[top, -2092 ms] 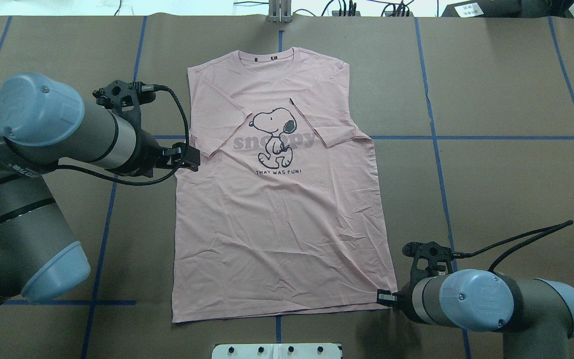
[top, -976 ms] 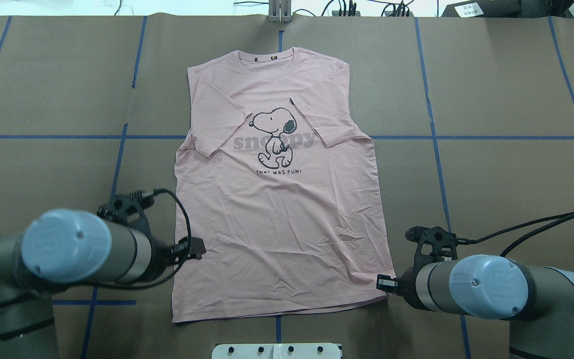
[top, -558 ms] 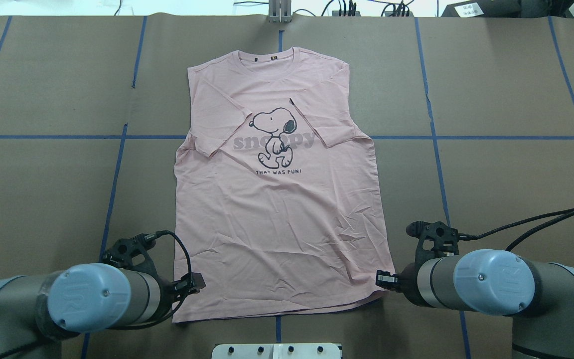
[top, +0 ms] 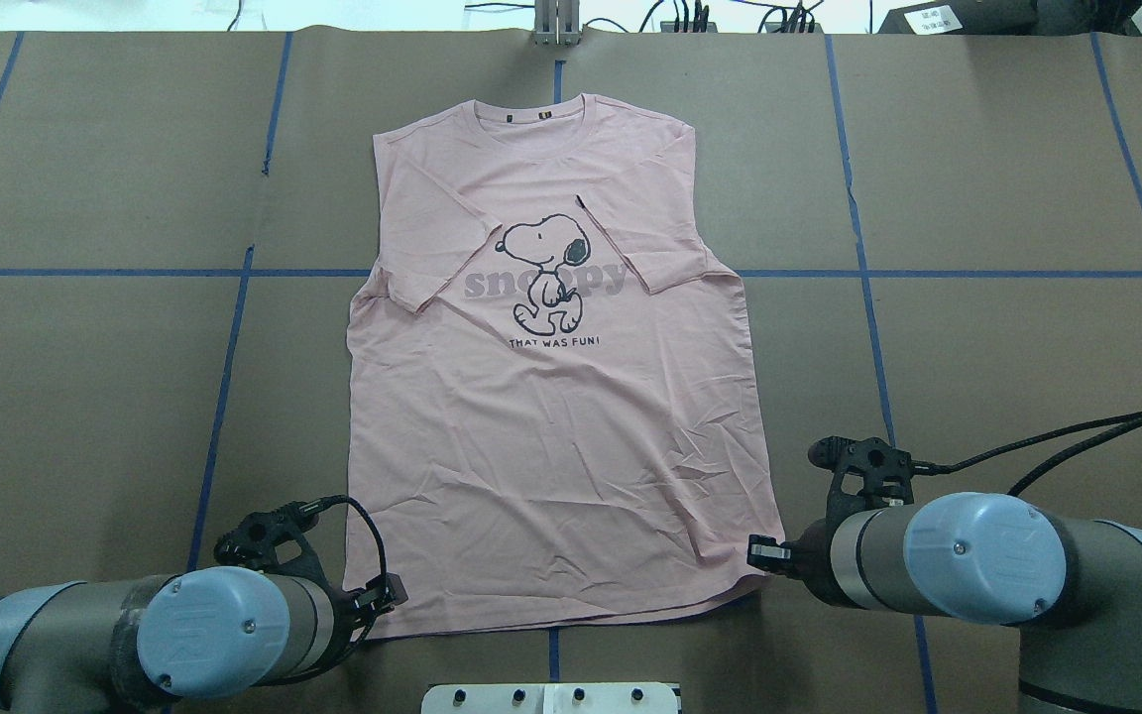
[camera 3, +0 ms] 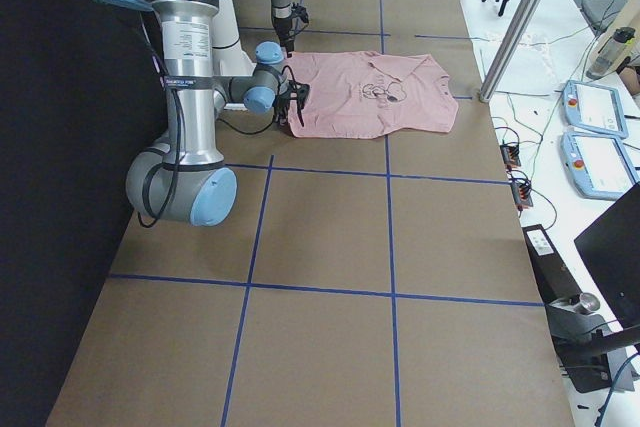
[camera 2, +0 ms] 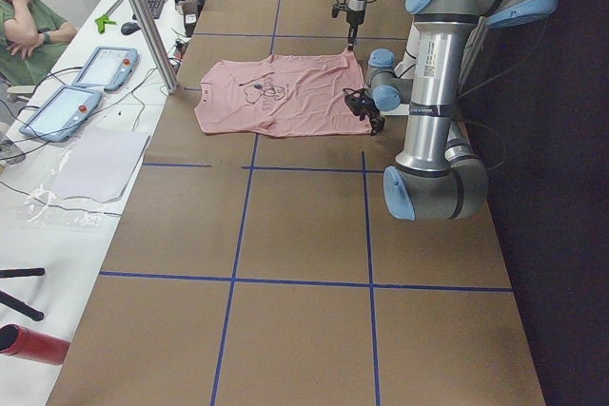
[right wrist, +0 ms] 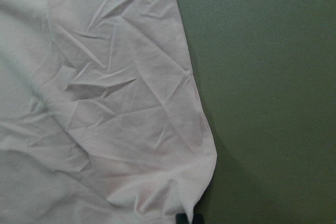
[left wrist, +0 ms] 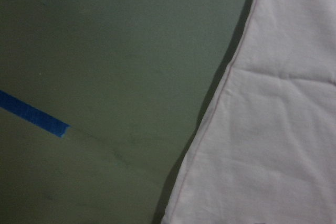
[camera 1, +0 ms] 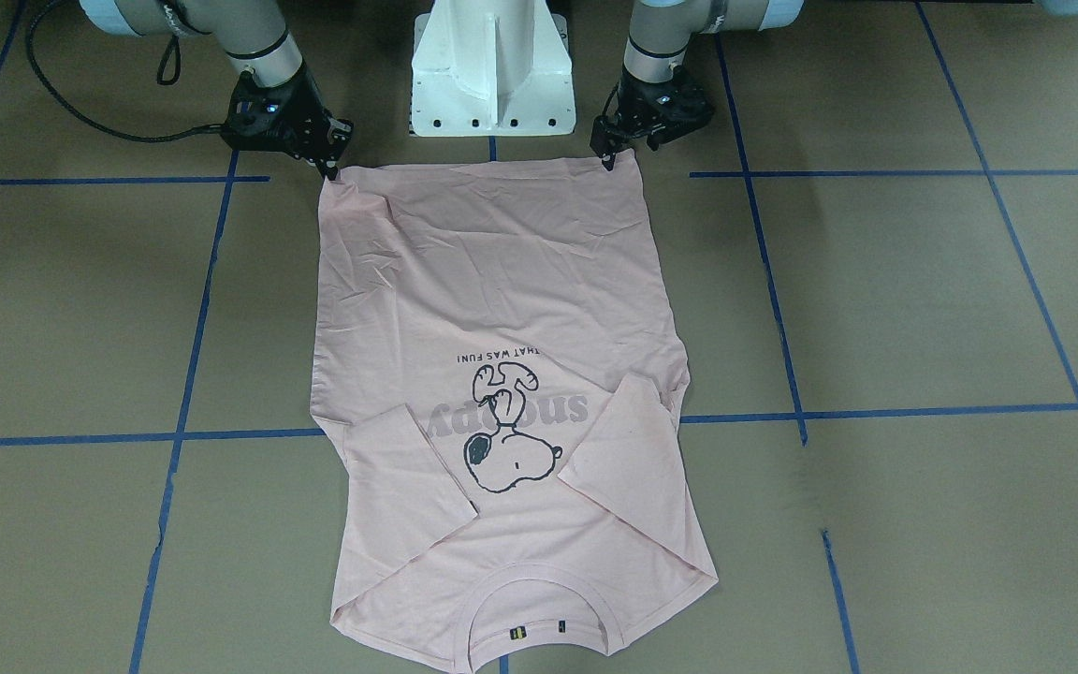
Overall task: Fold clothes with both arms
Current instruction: 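Grasp the two hem corners nearest the robot with both grippers, then lift the hem with both grippers and fold it toward the collar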
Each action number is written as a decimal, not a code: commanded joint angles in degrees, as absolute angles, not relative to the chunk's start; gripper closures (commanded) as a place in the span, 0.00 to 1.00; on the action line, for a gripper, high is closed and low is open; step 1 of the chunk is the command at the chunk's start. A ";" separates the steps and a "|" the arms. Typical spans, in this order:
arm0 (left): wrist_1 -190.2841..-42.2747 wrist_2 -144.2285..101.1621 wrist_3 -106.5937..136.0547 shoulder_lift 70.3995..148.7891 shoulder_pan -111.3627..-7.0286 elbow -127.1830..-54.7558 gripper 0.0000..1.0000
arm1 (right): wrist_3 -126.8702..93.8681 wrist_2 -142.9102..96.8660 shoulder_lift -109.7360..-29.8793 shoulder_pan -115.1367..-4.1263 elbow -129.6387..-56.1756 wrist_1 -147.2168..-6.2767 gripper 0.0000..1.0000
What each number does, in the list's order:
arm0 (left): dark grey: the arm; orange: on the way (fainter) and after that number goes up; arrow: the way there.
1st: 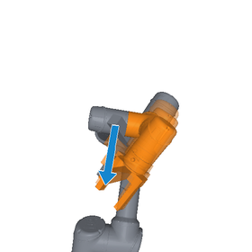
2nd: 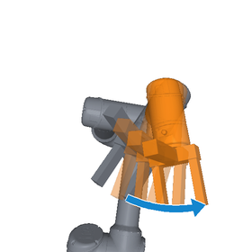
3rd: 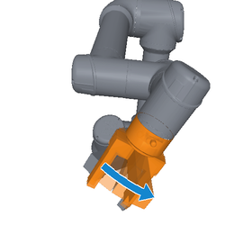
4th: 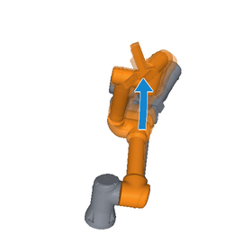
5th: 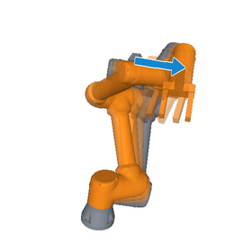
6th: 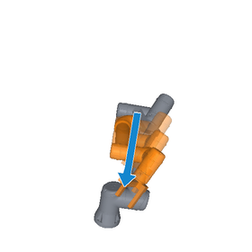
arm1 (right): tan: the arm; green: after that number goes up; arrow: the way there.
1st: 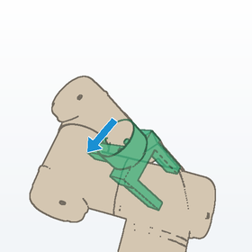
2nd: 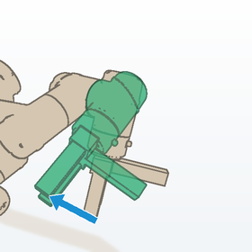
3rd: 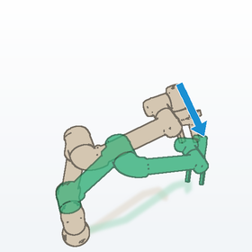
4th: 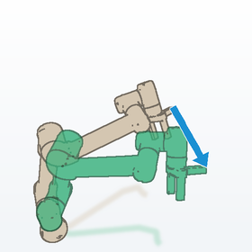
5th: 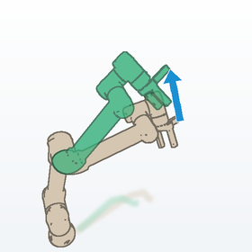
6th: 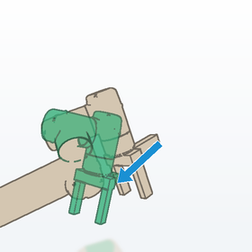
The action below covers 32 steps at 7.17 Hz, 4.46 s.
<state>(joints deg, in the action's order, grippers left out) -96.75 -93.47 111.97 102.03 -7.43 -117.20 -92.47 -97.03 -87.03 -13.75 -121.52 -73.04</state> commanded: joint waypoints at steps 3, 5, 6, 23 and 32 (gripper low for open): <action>-96.59 -93.60 111.89 102.13 -7.29 -117.16 0.53 | -92.46 -97.21 -87.10 -13.97 -121.55 -73.04 1.00; -96.33 -93.52 111.88 101.95 -6.68 -117.16 0.80 | -92.46 -97.21 -87.19 -14.06 -121.46 -73.04 1.00; -96.07 -93.52 111.80 101.95 -6.42 -117.16 0.98 | -92.46 -97.21 -87.19 -14.06 -121.46 -73.04 1.00; -75.24 -98.07 83.74 107.90 -21.29 -137.94 1.00 | -68.79 -108.73 -81.36 -32.90 -121.36 -73.48 1.00; -114.03 -99.93 72.86 123.22 -45.34 -79.50 1.00 | -51.06 -108.28 -48.60 -47.11 -72.61 -63.64 1.00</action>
